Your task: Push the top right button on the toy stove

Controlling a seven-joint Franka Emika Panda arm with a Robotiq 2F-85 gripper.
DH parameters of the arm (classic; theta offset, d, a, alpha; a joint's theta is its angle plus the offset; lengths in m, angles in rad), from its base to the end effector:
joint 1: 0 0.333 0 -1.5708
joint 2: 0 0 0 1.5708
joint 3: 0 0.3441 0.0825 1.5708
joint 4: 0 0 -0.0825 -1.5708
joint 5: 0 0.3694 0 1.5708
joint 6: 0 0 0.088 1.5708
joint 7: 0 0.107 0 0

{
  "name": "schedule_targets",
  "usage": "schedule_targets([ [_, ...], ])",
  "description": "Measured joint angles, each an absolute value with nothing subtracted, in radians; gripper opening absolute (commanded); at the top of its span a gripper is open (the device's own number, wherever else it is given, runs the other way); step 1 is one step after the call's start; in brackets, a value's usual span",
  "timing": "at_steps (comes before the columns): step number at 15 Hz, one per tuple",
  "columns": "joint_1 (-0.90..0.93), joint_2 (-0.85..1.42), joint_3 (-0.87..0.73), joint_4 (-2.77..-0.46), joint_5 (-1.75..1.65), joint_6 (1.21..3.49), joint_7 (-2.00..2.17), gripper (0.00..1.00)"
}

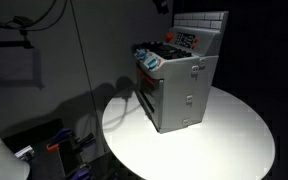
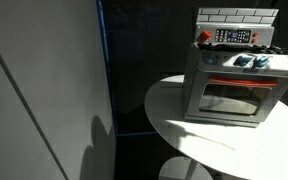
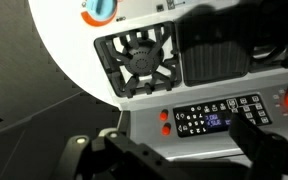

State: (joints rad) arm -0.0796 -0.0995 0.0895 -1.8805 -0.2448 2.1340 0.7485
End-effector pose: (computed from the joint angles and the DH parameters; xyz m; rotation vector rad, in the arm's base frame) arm 0.5464 -0.0028 0.6184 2.8340 -0.9442 0.6262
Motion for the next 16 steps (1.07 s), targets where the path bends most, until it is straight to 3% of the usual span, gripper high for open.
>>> schedule_targets([
  [16,-0.044,0.19,-0.033,-1.668,-0.268,2.225,0.803,1.0],
])
